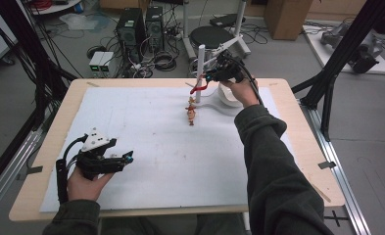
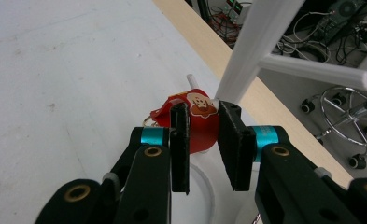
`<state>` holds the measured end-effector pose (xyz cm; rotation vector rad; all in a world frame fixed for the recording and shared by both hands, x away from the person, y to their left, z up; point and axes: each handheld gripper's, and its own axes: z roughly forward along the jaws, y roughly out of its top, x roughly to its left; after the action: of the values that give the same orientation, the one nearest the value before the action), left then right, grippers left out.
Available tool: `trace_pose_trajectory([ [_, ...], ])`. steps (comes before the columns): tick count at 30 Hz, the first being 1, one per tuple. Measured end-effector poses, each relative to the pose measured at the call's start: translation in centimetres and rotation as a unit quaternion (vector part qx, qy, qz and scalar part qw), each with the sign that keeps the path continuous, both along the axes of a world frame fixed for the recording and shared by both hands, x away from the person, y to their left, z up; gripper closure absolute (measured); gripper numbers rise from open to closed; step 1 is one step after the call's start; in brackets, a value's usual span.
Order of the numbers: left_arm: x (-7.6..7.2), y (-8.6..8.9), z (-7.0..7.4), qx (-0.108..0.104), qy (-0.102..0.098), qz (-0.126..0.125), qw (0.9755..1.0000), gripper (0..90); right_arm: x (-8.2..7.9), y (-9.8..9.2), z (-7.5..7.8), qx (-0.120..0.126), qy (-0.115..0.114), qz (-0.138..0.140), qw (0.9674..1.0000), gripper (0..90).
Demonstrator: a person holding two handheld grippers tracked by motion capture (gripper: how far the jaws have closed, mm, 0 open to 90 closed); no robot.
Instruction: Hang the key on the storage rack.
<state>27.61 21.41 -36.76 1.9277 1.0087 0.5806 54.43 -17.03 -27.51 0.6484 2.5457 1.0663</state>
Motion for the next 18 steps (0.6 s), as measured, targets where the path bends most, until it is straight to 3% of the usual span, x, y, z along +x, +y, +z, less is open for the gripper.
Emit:
trace_pose_trajectory([
  [18, 0.21, -0.11, 0.17, 0.003, 0.001, -0.004, 1.0000, 27.5, 0.70, -0.48, -0.38, 0.008, 0.001, -0.018, 0.9998, 74.9],
])
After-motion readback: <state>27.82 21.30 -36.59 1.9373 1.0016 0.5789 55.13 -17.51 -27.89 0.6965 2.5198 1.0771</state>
